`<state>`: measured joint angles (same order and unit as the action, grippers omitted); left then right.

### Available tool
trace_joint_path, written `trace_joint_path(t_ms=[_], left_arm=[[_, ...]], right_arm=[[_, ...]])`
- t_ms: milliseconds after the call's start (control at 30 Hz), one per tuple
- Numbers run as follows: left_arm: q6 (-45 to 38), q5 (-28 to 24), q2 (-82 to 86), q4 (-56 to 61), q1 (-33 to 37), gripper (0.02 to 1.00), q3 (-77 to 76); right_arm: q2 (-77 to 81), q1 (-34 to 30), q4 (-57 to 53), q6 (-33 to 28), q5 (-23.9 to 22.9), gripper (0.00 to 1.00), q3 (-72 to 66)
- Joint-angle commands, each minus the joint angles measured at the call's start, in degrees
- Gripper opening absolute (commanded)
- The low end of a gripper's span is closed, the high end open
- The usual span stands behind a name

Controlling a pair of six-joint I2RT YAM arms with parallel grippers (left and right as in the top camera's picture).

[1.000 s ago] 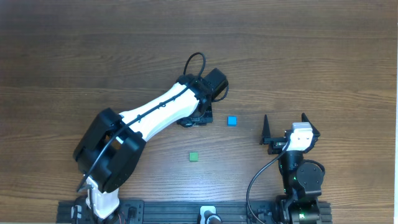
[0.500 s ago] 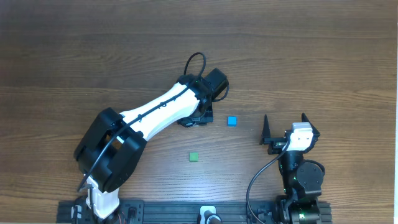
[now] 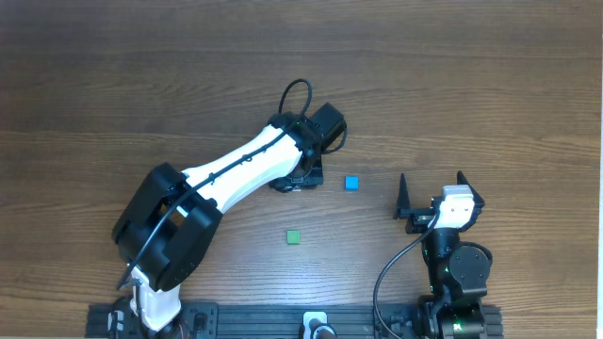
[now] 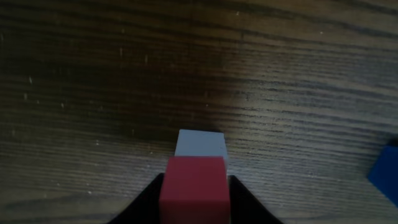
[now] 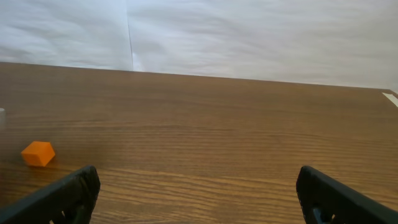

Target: Stack Cubes

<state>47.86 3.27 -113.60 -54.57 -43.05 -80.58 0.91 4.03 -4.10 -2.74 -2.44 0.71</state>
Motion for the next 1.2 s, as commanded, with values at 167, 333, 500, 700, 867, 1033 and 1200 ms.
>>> trace_joint_path(t_ms=[167,333,500,700,867,1033,1200], left_arm=[[0.6,0.2,-0.9,0.1,0.4,0.606,-0.5],[0.6,0.2,-0.6,0.1,0.5,0.757,-0.6],[0.5,0.3,0.4,-2.4,1.9,0.75,-4.9],[-2.7,0.7,-0.5,-5.6,5.3,0.748,-15.8],[-5.7,0.7,-6.2,-7.5,7.7,0.739,-23.9],[-5.7,0.8,-9.6,-7.9,8.2,0.735,-25.2],[-7.0,1.0,-12.2,-8.1,8.1,0.72,-25.2]], right_arm=[[-0.6,-0.2,0.0,0.5,0.5,0.991,-0.4],[-0.6,-0.2,0.0,0.5,0.5,0.993,-0.4],[-0.6,-0.2,0.0,0.5,0.5,0.993,-0.4],[-0.6,-0.2,0.0,0.5,0.5,0.991,-0.4],[-0.6,-0.2,0.0,0.5,0.5,0.991,-0.4],[-0.6,-0.2,0.0,0.5,0.5,0.993,-0.4],[-0.6,-0.2,0.0,0.5,0.5,0.991,-0.4]])
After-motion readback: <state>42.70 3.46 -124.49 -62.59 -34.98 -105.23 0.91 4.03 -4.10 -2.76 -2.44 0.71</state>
